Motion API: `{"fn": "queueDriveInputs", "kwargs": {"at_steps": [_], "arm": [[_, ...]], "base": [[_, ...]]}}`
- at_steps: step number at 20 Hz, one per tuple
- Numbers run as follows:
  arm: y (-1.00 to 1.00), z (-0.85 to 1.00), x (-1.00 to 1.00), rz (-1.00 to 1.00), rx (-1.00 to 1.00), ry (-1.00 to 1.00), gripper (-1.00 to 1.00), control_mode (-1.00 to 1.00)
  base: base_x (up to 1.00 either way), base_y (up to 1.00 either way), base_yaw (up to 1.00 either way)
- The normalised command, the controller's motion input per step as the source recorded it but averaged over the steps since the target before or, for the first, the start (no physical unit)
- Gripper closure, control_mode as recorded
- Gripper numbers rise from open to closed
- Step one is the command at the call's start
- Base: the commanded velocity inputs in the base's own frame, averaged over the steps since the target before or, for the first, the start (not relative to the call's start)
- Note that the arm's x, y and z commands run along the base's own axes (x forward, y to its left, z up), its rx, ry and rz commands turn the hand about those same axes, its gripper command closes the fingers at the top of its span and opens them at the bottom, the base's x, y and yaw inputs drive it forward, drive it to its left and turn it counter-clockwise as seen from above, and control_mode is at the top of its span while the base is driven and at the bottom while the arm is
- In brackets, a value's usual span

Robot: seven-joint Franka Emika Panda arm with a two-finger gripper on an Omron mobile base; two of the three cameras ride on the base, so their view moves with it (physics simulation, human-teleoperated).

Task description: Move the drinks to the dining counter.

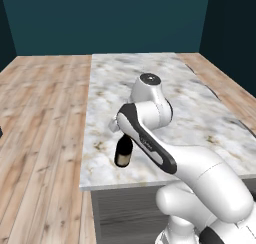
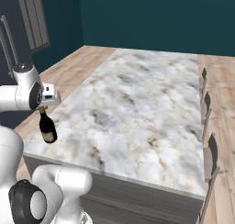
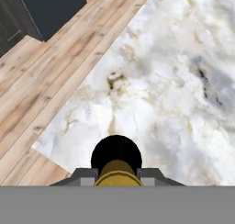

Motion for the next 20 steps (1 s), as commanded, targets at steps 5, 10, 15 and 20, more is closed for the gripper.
{"fn": "queueDriveInputs", "kwargs": {"at_steps": [5, 10, 15, 20], "arm": [[0.00, -0.12, 0.21, 0.00, 0.00, 0.00, 1.00, -1.00], [0.03, -0.10, 0.14, 0.00, 0.00, 0.00, 1.00, -1.00], [0.02, -0.10, 0.12, 0.00, 0.00, 0.00, 1.00, -1.00], [0.00, -0.12, 0.10, 0.00, 0.00, 0.00, 1.00, -1.00]], "base": [[0.00, 0.00, 0.00], [0.00, 0.00, 0.00], [0.00, 0.00, 0.00], [0.00, 0.00, 0.00]]}}
